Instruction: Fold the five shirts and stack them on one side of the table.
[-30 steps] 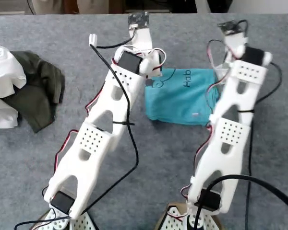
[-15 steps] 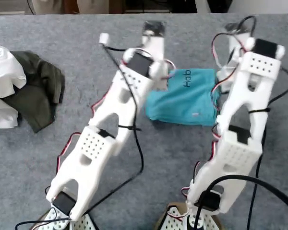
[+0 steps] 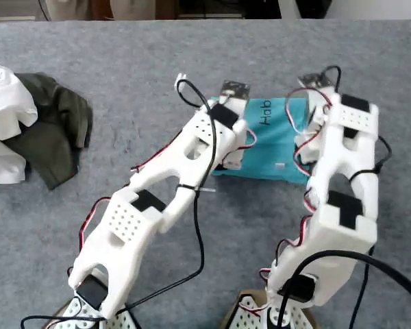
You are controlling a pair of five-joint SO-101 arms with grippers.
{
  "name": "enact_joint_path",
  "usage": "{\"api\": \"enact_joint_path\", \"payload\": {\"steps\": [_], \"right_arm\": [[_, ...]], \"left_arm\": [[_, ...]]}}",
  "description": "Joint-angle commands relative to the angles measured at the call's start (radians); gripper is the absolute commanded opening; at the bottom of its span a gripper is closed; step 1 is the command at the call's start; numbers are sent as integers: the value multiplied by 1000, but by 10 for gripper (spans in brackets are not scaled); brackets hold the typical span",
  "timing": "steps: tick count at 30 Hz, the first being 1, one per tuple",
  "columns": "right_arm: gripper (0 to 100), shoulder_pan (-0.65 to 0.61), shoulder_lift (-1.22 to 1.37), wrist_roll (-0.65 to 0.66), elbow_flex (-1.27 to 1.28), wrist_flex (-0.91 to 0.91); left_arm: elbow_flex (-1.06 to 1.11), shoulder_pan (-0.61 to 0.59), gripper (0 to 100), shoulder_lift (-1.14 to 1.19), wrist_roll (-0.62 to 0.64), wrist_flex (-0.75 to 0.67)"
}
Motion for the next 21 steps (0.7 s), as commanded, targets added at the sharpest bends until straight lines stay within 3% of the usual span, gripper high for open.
{"api": "enact_joint_path", "payload": {"steps": [1,8,17,21], "right_arm": [[2,77,22,40,-1,-34],[2,85,-16,40,-157,112],[5,1,-91,-118,-355,241],[158,-79,-59,-269,-355,287]], "left_arm": [[35,-46,19,-2,-8,-78],[-72,-81,19,-59,-12,31],[-413,-40,19,-170,-14,281],[-569,-51,19,-189,-80,391]]}}
